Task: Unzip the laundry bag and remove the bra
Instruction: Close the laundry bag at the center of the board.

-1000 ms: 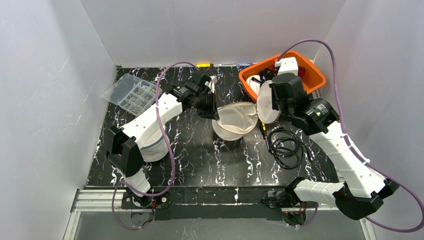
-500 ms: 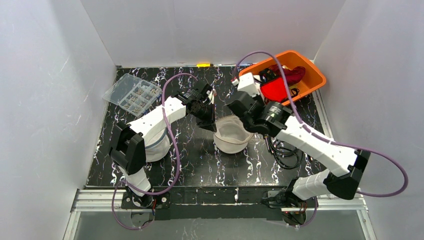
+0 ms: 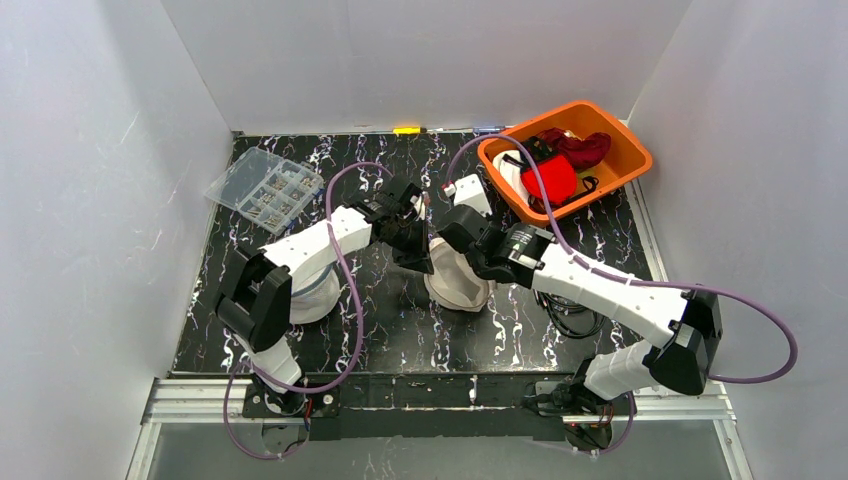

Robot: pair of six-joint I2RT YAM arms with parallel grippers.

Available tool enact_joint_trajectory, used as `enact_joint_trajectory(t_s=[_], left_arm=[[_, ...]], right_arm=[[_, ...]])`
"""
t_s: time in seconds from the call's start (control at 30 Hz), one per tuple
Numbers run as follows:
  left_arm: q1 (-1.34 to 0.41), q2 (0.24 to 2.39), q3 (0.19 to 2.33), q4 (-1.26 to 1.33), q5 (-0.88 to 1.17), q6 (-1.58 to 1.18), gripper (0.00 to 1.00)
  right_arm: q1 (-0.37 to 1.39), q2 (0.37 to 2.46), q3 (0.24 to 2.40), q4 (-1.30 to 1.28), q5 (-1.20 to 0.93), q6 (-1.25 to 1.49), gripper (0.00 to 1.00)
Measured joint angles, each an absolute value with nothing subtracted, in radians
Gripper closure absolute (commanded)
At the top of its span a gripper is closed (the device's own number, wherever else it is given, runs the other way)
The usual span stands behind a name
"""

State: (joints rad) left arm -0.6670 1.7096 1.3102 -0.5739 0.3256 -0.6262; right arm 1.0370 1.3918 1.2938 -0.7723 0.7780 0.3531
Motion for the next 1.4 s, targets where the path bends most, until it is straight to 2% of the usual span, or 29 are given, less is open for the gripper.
enact_joint_trajectory(t_s=[0.4, 0.6, 0.8, 0.87, 1.0, 1.1, 1.23, 1.4], left_arm=[[-0.662, 1.656, 1.269, -0.536, 0.324, -0.629, 0.93], [-0.657, 1.654, 1.227, -0.532, 0.321, -0.628, 0.82], [-0.653, 1.621, 1.201, -0.541, 0.297, -0.620, 0.76], [-0.651, 1.607, 1.194, -0.545, 0.287, -0.616, 0.73], [-0.649, 1.562, 1.166, -0.562, 0.250, -0.607, 0.66], [-0.649, 1.531, 1.158, -0.582, 0.221, -0.598, 0.61], [-0.645, 1.497, 1.152, -0.602, 0.189, -0.587, 0.57], [-0.636, 1.474, 1.124, -0.612, 0.152, -0.583, 0.51]], right_arm=[[1.038, 1.392, 1.243, -0.630, 0.648, 0.397, 0.98], [1.040, 1.397, 1.226, -0.566, 0.564, 0.414, 0.92], [1.041, 1.408, 1.192, -0.519, 0.500, 0.426, 0.92], [1.041, 1.414, 1.188, -0.503, 0.480, 0.429, 0.87], [1.041, 1.416, 1.180, -0.477, 0.427, 0.440, 0.70], [1.041, 1.416, 1.179, -0.456, 0.392, 0.442, 0.62], [1.041, 1.416, 1.172, -0.427, 0.345, 0.443, 0.55], [1.041, 1.422, 1.165, -0.400, 0.275, 0.445, 0.51]])
